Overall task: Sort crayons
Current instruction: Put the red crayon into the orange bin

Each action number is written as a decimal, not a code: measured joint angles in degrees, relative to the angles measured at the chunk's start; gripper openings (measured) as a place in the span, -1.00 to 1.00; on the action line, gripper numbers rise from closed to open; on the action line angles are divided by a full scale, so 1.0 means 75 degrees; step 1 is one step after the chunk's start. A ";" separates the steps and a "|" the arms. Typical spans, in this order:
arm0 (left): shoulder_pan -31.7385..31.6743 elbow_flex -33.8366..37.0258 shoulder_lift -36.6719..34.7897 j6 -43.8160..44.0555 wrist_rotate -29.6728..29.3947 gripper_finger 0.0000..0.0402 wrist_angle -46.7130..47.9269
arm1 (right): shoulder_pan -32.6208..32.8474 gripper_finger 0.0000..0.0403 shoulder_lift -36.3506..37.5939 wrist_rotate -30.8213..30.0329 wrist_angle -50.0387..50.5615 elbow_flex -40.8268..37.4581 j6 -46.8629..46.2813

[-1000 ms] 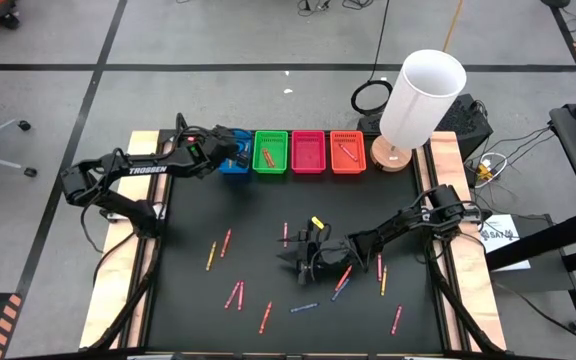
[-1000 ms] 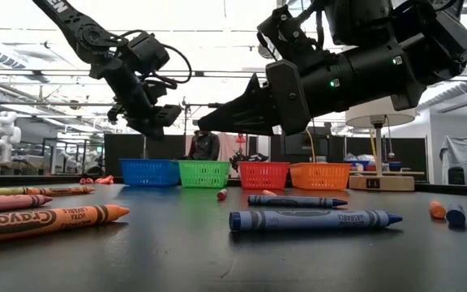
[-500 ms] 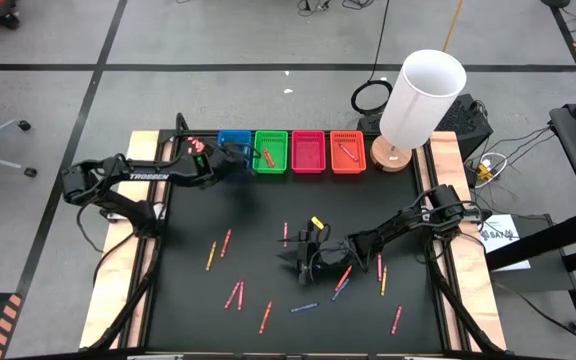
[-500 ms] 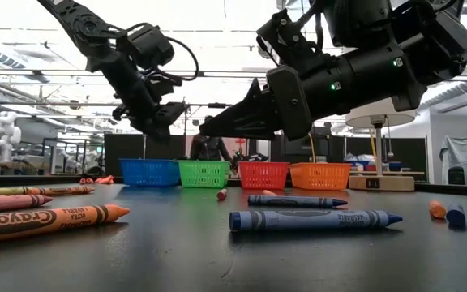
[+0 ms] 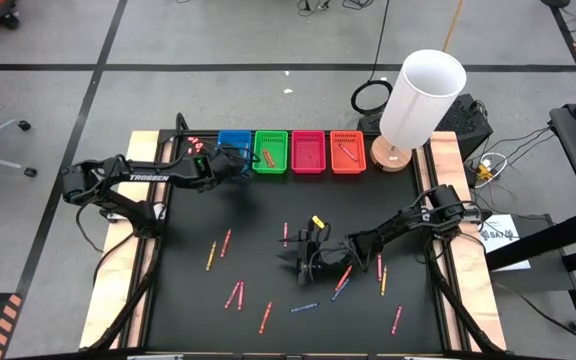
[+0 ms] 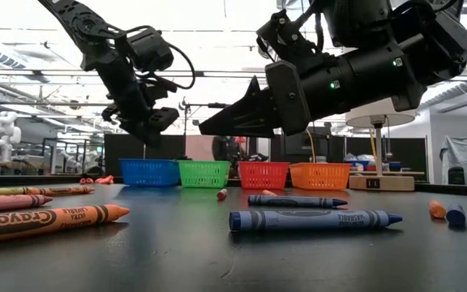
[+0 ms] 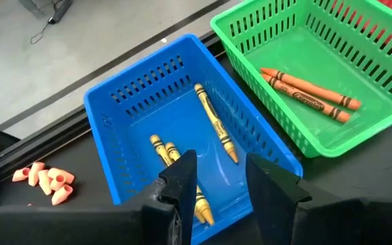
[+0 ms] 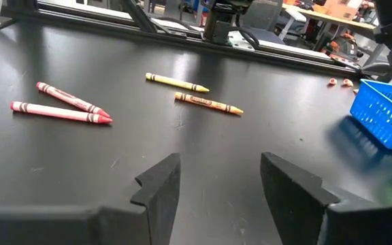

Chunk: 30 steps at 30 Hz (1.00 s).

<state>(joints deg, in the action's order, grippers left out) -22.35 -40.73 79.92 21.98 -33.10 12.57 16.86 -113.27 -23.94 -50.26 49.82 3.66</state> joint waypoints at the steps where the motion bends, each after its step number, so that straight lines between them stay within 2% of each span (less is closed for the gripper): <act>1: 0.0005 0.0000 0.0000 0.0000 0.0002 -0.38 -0.0001 | 0.0000 -0.07 0.0000 -0.0011 0.0000 0.0000 0.0003; 6: 0.0303 0.0000 -0.0026 0.0015 0.0369 -0.38 -0.0001 | 0.0000 -0.07 0.0000 -0.0283 0.0230 0.0000 -0.0068; 9: 0.0754 0.0000 -0.0163 0.0031 0.0850 -0.38 -0.0010 | 0.0003 -0.07 0.0217 -0.0845 0.0957 -0.0003 -0.0206; 12: 0.1458 0.0000 -0.0338 0.0167 0.0936 -0.38 0.0000 | -0.0040 -0.07 0.0655 -0.1005 0.1962 0.0000 -0.0537; 16: 0.2611 0.0000 -0.0501 0.0230 0.0495 -0.38 -0.0007 | -0.0177 -0.07 0.1141 -0.0418 0.2927 0.0000 -0.0799; 19: 0.3460 0.0000 -0.0525 0.0230 0.0177 -0.38 -0.0004 | -0.0311 -0.07 0.1256 0.0200 0.3029 0.0000 -0.0997; 23: 0.4382 0.0000 -0.0525 0.0500 -0.0256 -0.38 0.0029 | -0.0640 -0.07 0.1209 -0.0192 0.3002 0.0002 -0.2551; 25: 0.4760 0.0000 -0.0525 0.0757 -0.0625 -0.38 0.0065 | -0.0771 -0.07 0.1205 -0.0130 0.3150 0.0003 -0.3176; 30: 0.5517 0.0115 -0.0525 0.1231 -0.1624 -0.38 0.0052 | -0.0461 -0.07 0.1198 0.0019 0.3113 0.0003 -0.3730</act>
<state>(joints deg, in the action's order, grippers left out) 19.03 -39.87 75.99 31.21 -45.28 12.96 13.41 -104.29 -23.80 -26.91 49.84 -24.32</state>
